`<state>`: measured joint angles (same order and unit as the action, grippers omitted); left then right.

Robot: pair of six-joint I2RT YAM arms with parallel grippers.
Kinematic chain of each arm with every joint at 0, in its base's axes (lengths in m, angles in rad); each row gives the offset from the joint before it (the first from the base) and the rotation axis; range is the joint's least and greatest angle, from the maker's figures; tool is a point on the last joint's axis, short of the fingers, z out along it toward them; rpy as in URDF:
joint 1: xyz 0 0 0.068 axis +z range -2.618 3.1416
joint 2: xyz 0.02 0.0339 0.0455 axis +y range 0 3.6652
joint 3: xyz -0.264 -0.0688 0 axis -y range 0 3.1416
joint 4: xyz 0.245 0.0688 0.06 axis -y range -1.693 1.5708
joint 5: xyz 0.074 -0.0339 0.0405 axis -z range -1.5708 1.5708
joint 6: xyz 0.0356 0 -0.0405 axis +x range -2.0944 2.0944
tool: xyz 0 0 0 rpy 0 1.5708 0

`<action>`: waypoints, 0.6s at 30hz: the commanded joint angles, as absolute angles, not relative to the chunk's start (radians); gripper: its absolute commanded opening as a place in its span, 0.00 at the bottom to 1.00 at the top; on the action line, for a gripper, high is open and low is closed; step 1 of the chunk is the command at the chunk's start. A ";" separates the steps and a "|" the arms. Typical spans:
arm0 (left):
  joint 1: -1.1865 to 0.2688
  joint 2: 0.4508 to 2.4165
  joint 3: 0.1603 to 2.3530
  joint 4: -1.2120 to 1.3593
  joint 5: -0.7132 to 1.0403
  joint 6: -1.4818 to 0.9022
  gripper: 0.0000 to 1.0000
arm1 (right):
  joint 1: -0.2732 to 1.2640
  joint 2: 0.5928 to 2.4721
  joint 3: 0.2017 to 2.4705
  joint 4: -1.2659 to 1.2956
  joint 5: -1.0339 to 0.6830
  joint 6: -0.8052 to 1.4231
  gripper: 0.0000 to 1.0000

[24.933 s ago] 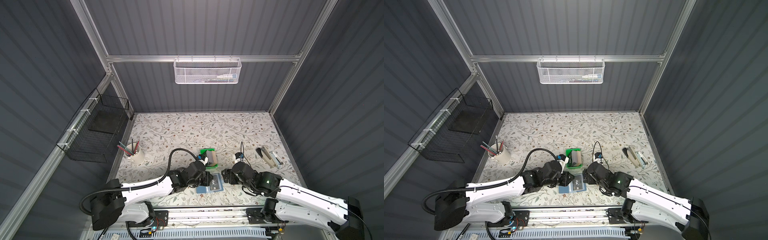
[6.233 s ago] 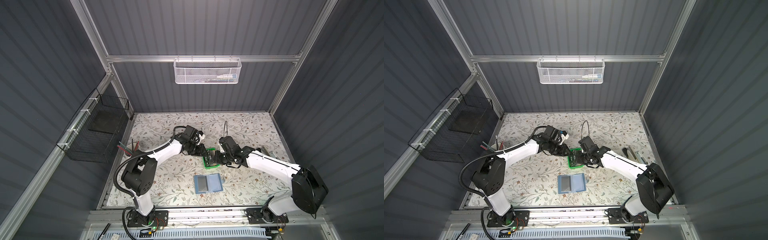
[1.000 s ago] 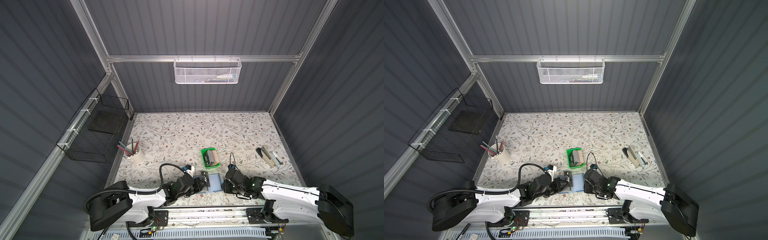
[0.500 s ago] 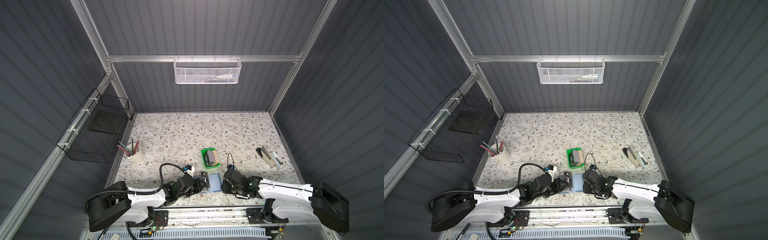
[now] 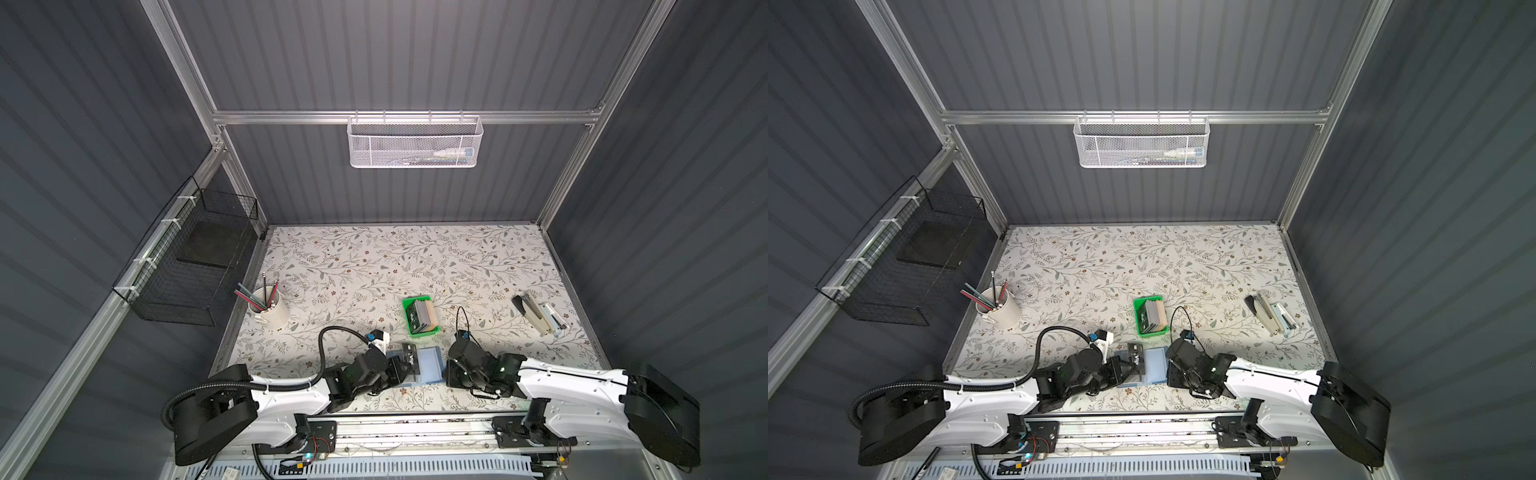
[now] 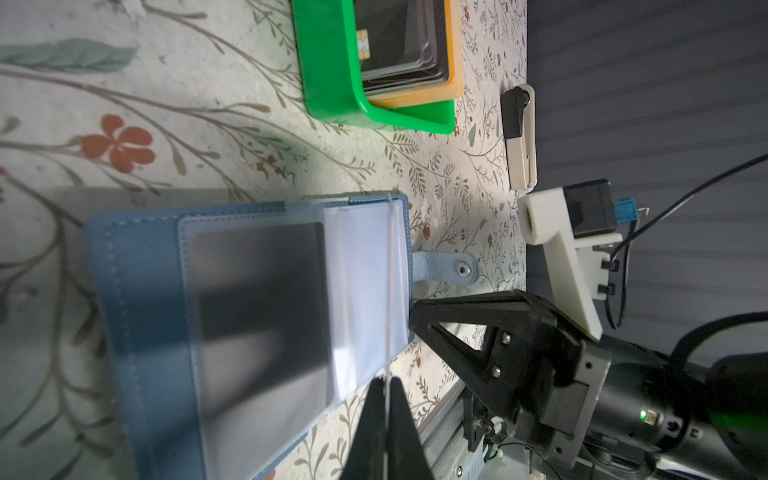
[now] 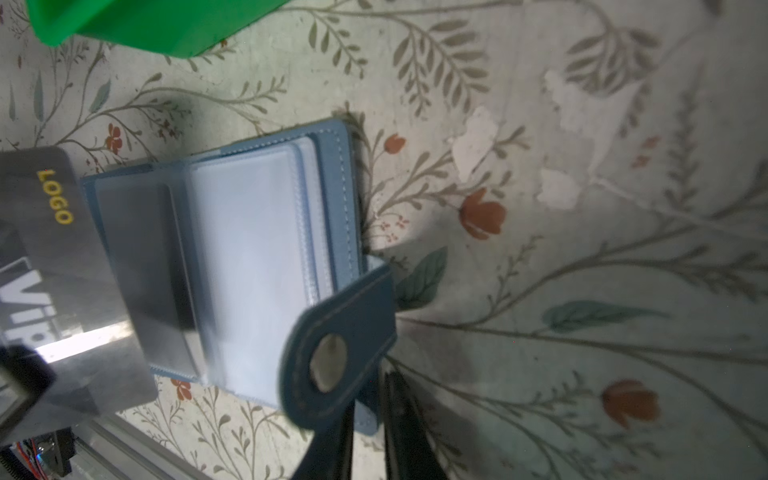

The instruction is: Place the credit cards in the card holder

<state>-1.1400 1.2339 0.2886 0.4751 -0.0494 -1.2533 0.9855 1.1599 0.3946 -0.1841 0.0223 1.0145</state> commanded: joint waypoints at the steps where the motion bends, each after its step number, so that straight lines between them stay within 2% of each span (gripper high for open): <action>1: -1.146 1.230 0.277 0.482 -0.048 -1.250 0.00 | 0.992 1.158 0.379 -0.203 0.025 1.026 0.17; 18: -1.150 1.201 0.267 0.453 -0.068 -1.253 0.00 | 1.006 1.139 0.371 -0.189 0.026 1.022 0.17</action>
<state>-1.1450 1.2163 0.2790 0.4698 -0.0532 -1.2533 1.0023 1.1458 0.3862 -0.1795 0.0219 1.0210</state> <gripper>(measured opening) 0.048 0.171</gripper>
